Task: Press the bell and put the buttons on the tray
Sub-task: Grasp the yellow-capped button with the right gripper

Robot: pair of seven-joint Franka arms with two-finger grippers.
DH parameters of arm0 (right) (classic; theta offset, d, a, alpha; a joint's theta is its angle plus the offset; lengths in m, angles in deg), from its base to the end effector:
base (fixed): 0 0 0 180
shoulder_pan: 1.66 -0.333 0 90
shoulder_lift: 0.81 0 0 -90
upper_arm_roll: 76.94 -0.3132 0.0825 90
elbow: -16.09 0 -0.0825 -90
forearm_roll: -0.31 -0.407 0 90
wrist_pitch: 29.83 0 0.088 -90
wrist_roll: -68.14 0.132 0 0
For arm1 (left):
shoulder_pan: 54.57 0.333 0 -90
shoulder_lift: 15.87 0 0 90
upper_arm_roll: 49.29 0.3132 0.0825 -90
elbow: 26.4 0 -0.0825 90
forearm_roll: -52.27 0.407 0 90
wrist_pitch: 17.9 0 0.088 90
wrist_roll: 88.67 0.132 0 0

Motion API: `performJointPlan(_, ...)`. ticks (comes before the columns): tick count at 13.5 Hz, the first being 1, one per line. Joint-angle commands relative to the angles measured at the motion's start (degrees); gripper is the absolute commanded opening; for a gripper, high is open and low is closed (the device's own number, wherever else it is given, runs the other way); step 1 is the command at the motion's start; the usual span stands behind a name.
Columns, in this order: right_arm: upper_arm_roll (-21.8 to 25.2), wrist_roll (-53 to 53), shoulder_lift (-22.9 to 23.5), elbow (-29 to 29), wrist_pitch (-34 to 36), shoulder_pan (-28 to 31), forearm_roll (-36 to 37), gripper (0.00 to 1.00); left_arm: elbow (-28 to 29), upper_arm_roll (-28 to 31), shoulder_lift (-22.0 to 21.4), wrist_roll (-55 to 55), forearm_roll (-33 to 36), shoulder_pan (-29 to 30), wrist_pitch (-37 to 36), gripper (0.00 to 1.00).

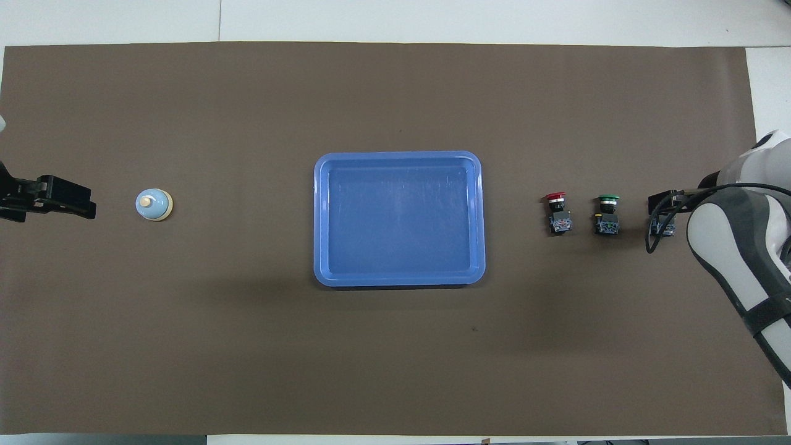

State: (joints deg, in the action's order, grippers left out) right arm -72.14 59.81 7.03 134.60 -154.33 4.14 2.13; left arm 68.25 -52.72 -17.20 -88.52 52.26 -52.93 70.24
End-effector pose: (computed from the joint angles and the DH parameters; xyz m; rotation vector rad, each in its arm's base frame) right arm 0.5746 -0.1091 0.3228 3.1093 -0.0320 -0.0585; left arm 0.5618 -0.0179 0.5674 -3.1354 0.0530 0.1419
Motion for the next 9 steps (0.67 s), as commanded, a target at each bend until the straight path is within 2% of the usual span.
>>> performJointPlan(1,-0.14,-3.87,-1.61,3.49,-1.63,0.87,-0.05,1.00,-0.35,0.52,-0.34,-0.16,-0.43,-0.49,-0.25,1.00)
performJointPlan(3,-0.06,-4.85,-0.56,3.84,-1.98,2.36,-0.05,1.00,-0.35,0.52,-0.34,-0.16,-0.43,-0.49,-0.25,1.00)
performJointPlan(6,-0.06,-5.38,1.99,4.46,-6.28,4.13,-0.05,1.00,-0.35,0.52,-0.34,-0.16,-0.43,-0.49,-0.25,1.00)
performJointPlan(9,-0.06,-1.79,4.27,4.46,-9.62,3.87,-0.05,1.00,-0.35,0.52,-0.34,-0.16,-0.43,-0.41,-0.25,1.00)
